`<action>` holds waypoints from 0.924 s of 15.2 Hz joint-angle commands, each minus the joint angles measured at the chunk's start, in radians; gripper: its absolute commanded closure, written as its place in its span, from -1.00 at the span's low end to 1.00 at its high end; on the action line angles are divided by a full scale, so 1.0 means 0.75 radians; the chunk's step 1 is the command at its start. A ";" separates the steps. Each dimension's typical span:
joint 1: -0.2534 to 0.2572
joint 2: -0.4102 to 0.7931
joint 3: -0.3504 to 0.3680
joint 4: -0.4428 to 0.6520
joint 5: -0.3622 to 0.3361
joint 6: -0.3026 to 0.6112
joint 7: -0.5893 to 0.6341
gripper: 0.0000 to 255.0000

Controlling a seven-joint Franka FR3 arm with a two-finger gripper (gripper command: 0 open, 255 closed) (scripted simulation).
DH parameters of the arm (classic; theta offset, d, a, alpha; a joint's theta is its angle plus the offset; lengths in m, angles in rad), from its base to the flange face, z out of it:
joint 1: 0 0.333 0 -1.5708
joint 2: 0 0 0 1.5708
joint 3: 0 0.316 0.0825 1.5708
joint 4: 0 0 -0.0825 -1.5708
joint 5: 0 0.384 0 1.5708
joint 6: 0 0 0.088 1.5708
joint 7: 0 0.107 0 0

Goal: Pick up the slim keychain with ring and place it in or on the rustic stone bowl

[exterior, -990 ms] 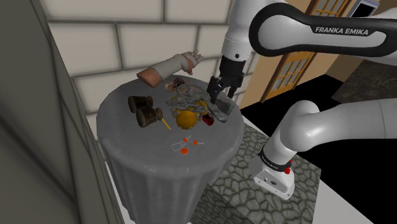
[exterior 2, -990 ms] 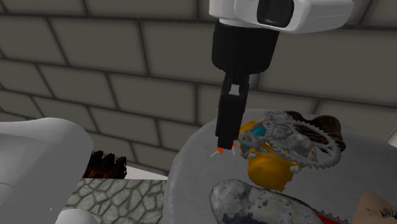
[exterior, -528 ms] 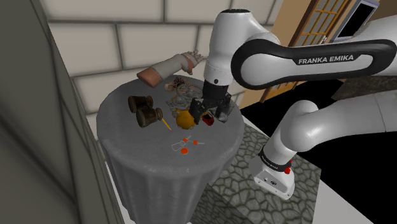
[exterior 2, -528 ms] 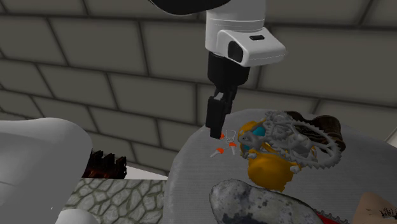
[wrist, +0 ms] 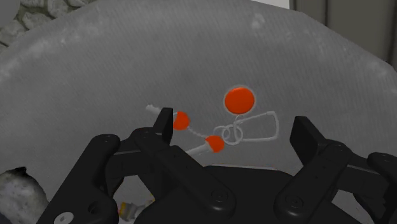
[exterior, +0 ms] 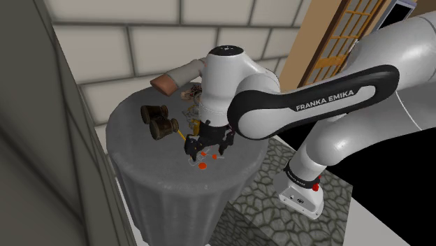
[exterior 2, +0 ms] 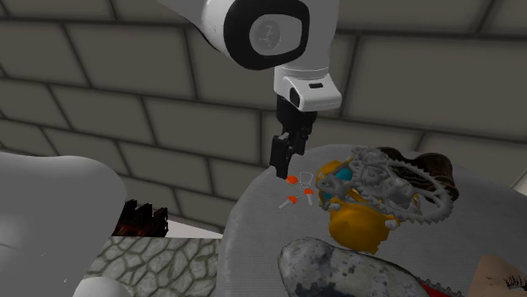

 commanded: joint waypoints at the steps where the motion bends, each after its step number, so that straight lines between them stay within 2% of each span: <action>1: -0.025 0.056 0.058 0.018 -0.004 0.048 0.061 -1.00; 8: -0.065 0.169 0.147 -0.048 -0.012 0.225 0.083 -1.00; 14: -0.065 0.169 0.147 -0.048 -0.012 0.225 0.083 -1.00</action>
